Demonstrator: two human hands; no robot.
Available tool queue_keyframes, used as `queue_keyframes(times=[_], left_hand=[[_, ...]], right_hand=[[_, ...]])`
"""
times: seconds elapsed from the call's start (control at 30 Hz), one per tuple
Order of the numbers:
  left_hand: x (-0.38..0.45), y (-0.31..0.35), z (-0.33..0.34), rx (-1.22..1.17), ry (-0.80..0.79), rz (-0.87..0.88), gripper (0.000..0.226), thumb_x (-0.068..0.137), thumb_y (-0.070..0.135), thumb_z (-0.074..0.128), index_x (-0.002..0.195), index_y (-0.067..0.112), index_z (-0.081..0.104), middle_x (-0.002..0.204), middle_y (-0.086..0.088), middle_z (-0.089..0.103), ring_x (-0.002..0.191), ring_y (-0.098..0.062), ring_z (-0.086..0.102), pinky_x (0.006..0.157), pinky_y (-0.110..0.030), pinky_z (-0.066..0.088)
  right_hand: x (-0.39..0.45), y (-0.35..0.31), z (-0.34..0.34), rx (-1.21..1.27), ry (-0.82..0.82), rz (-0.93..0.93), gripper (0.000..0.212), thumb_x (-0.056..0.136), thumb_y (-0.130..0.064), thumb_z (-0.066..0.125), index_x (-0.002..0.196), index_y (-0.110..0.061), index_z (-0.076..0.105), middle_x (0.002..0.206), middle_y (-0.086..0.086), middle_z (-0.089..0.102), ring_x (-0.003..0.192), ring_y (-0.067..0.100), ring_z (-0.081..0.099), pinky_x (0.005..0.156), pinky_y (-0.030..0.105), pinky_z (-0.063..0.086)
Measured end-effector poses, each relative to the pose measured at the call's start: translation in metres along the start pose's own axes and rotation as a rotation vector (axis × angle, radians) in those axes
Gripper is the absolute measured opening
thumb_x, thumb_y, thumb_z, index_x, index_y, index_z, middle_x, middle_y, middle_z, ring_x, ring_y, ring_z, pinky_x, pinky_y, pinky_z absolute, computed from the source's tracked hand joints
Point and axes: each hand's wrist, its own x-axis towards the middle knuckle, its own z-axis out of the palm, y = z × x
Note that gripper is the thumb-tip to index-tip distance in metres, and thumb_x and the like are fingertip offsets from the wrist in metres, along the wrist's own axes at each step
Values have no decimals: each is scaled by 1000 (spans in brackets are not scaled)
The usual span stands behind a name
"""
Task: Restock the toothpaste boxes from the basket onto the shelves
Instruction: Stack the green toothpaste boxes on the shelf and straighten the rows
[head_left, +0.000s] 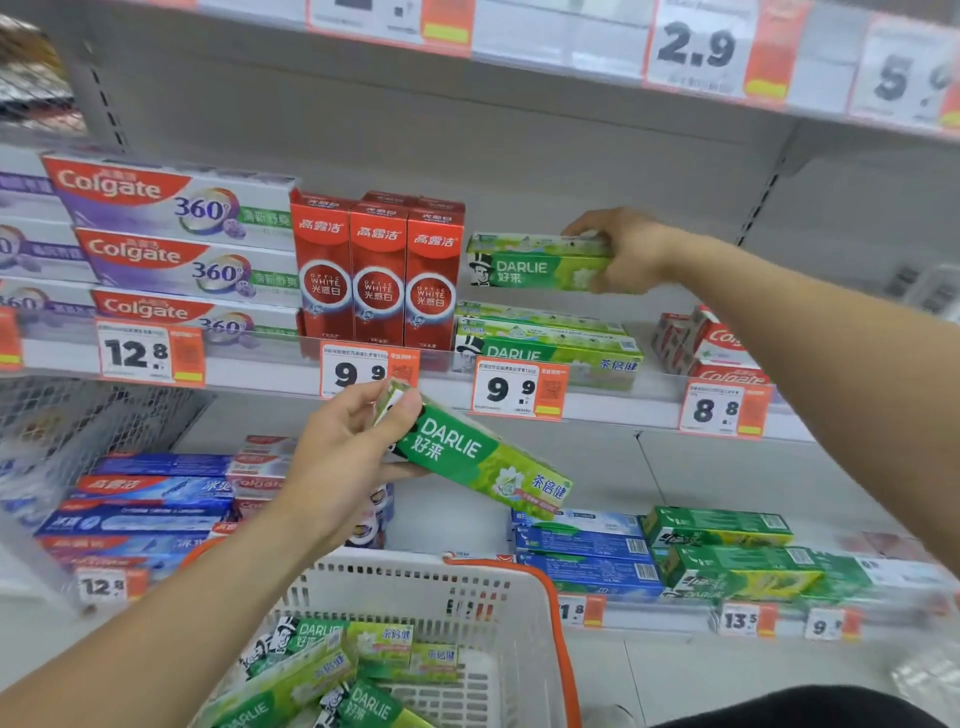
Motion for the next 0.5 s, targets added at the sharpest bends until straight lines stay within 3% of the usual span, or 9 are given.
queue_keyframes(times=[0.1,0.2,0.33,0.5], left_hand=[[2,-4,-5,7,6,-6,22,91,19,63,108,5,65,94,-8,74,85,-21,74,69,-41,63],[5,-5,-3,-12,22,-8,32,84,25,66,109,5,65,96,-7,76,88,-24,75,73,-45,63],[9,-11,0,-50,49,-19,30,87,21,66,111,3,65,98,-9,76,92,-28,74,77,-48,62],[10,-16,4,-82,57,-20,25,87,17,65,109,5,65,90,-3,76,87,-21,75,68,-38,63]], right_hand=[[23,5,10,185,-173,103,68,81,-9,78,138,-35,53,137,8,54,118,28,55,97,38,50],[32,13,14,334,-318,157,62,84,-11,77,134,-40,56,146,3,46,130,29,47,107,43,44],[28,16,12,485,-318,136,51,92,-33,70,140,-33,55,146,-1,47,134,21,43,103,35,35],[34,26,30,437,-258,79,51,90,-35,73,138,-31,57,151,3,46,143,20,38,114,35,30]])
